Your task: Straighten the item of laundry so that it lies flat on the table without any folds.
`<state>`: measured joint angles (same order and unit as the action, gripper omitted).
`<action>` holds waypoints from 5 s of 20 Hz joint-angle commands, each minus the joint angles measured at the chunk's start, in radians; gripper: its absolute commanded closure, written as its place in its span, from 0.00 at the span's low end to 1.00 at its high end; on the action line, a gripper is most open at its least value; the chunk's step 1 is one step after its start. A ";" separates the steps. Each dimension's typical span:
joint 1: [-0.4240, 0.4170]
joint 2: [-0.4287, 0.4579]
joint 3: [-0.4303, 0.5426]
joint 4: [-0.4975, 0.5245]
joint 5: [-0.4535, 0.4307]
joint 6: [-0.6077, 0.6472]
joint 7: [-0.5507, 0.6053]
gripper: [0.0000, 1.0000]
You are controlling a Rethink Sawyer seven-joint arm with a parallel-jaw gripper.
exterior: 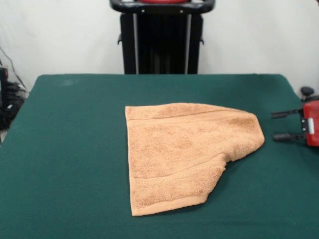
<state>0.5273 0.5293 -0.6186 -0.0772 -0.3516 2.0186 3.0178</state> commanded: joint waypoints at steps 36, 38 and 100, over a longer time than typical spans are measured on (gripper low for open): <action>-0.087 0.281 -0.098 -0.082 -0.191 -0.370 0.295 0.00; -0.067 0.265 -0.081 -0.038 -0.226 -0.377 0.380 0.00; 0.128 -0.047 0.108 0.678 -0.285 -0.783 0.092 0.00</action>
<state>0.6388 0.4047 -0.6956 0.4585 -0.6843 1.4139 3.4097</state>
